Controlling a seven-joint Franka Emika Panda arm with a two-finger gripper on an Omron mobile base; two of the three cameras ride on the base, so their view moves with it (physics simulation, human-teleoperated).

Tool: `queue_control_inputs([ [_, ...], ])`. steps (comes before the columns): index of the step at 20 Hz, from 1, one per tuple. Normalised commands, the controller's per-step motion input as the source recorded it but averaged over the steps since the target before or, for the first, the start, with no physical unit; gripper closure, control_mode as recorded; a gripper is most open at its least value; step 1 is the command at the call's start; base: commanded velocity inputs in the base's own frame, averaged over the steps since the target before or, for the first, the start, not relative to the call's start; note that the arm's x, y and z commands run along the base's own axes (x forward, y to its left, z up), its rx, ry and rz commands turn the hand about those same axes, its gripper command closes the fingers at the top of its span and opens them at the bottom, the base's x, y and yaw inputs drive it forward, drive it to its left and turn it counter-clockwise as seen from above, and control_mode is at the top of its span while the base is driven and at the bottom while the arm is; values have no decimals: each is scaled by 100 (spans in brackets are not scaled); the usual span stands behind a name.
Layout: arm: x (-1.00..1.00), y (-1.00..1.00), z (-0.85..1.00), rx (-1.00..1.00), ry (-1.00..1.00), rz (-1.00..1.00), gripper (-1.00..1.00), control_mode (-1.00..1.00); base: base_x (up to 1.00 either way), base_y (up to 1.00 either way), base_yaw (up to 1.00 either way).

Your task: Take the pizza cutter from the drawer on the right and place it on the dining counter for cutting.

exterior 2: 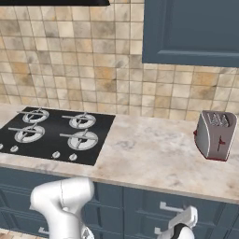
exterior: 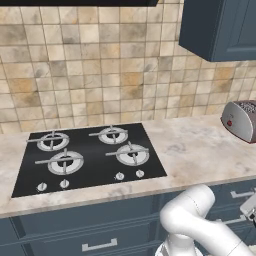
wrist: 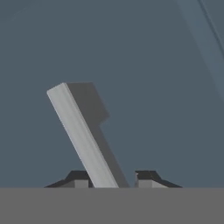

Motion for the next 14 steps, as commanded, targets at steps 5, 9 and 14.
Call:
queue_control_inputs([
  [5,-33,-23,-2,0,0,0,100,-100,0,0,0],
  [9,-38,-26,0,0,1,0,100,-100,0,0,0],
  [14,-46,-27,-2,0,0,0,100,-100,0,0,0],
])
